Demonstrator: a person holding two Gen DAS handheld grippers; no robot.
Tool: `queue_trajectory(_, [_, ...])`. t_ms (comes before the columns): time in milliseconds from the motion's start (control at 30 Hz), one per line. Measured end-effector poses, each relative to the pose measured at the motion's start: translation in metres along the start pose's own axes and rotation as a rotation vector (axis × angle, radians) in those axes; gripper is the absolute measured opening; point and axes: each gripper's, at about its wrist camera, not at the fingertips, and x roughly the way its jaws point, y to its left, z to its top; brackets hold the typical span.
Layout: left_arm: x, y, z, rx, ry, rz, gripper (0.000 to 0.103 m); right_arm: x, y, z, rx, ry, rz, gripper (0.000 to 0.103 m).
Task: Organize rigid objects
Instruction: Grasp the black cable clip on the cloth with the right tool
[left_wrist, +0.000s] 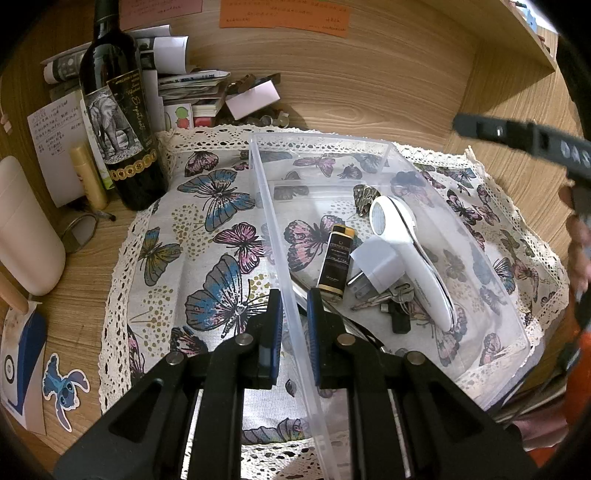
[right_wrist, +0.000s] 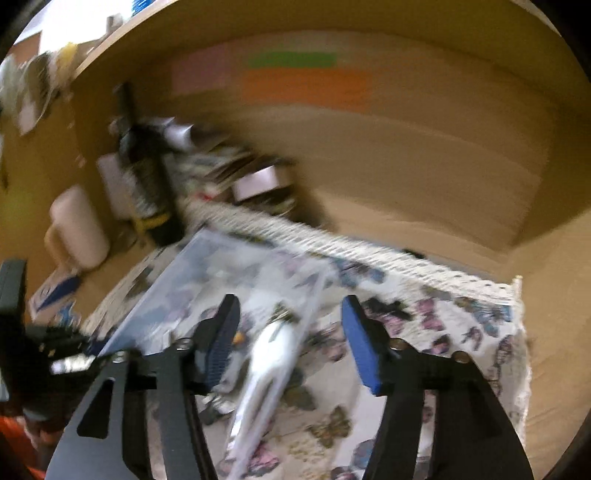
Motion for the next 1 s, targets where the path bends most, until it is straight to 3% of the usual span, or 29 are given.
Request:
queue_trajectory(167, [0.0,0.0,0.0,-0.001,0.0,0.0,0.013,0.005,-0.035,0.008,0.083,-0.029,-0.095,0.081])
queue_trajectory(400, [0.0,0.0,0.0,-0.001,0.0,0.0,0.013,0.062,-0.077,0.008,0.179,0.082,-0.161,0.081])
queue_trajectory(700, [0.0,0.0,0.0,-0.001,0.0,0.0,0.013,0.141,-0.098,-0.008,0.226,0.264,-0.148,0.081])
queue_trajectory(800, [0.0,0.0,0.0,-0.001,0.0,0.0,0.013,0.155,-0.101,-0.012,0.24,0.293,-0.144,0.077])
queue_trajectory(867, [0.0,0.0,0.0,0.0,0.0,0.0,0.013,0.16,-0.102,-0.014,0.249,0.311,-0.123,0.057])
queue_trajectory(1000, [0.0,0.0,0.0,0.001,0.0,0.0,0.013,0.156,-0.1,-0.017,0.237,0.298,-0.118,0.056])
